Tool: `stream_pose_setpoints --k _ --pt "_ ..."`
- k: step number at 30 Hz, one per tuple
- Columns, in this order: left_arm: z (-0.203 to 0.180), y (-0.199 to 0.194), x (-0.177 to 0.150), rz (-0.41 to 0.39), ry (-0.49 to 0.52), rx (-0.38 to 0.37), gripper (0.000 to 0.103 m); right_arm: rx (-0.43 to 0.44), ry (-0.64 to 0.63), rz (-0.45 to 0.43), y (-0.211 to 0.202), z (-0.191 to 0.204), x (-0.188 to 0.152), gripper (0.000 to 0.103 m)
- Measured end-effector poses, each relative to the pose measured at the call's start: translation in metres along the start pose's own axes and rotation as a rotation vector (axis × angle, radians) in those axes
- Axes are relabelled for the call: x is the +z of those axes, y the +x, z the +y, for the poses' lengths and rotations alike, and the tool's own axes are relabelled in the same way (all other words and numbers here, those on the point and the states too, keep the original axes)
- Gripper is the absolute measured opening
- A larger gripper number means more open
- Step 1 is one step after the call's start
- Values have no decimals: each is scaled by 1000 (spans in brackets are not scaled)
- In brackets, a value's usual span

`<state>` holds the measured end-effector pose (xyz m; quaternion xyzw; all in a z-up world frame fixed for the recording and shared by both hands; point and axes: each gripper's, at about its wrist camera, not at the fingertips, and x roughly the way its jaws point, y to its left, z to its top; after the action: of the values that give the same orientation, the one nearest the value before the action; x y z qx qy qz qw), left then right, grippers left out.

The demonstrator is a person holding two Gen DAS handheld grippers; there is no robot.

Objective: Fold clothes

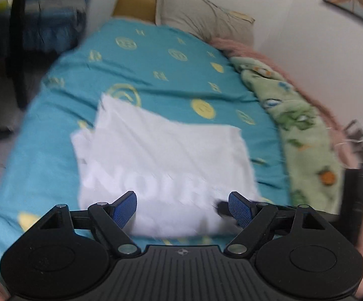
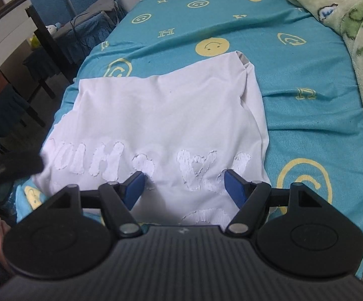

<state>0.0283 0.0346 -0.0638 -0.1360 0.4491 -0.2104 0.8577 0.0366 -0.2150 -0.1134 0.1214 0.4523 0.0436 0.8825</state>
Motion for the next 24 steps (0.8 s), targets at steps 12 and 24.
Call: stream_pose_setpoints --k 12,24 --pt "61 52 -10 86 -324 114 80 6 13 2 0 -2 1 72" --pt "80 66 -19 77 -457 27 68 12 41 -2 -2 -6 0 72"
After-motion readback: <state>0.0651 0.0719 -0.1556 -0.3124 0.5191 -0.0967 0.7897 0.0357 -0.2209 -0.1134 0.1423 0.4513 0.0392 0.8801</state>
